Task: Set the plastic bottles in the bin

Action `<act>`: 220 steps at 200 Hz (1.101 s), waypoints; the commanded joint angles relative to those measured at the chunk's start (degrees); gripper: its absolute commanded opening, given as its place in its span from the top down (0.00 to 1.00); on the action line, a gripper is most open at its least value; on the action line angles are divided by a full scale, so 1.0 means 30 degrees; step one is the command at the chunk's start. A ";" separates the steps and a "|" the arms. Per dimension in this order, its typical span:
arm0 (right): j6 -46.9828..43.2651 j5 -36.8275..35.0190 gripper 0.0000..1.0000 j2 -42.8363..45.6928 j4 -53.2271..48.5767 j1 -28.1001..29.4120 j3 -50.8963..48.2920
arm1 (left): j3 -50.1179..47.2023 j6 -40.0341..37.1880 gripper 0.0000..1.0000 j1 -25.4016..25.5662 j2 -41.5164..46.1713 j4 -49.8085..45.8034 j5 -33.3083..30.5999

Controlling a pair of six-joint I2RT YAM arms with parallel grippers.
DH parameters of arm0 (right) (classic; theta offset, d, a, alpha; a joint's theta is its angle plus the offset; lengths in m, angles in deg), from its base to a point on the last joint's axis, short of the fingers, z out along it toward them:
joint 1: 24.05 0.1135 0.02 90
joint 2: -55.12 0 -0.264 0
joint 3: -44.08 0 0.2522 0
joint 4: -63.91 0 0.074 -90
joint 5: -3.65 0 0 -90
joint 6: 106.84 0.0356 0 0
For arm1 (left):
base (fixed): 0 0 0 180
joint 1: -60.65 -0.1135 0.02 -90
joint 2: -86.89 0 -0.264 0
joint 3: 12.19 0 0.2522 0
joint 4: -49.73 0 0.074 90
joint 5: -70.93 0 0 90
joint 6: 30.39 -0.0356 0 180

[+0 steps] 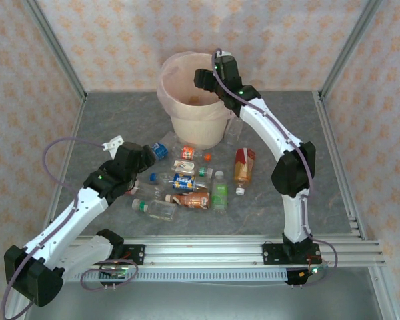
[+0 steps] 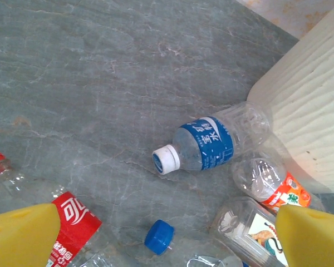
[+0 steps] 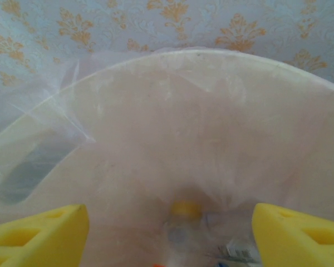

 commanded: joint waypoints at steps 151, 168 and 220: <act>0.0472 0.1854 0.01 1.2397 0.3568 0.0048 -1.1245 | 0.0993 0.1051 0.00 -0.0734 -0.1244 -0.2618 -0.0142; 0.0313 0.1965 0.01 1.3924 0.4112 0.0048 -1.2942 | 0.1243 0.1476 0.00 -0.0793 -0.1365 -0.3155 -0.0101; 0.1049 -0.0118 0.01 1.9373 0.5915 0.0062 -1.9603 | 0.1340 0.4713 0.00 -0.1642 -0.1323 -0.7267 -0.2554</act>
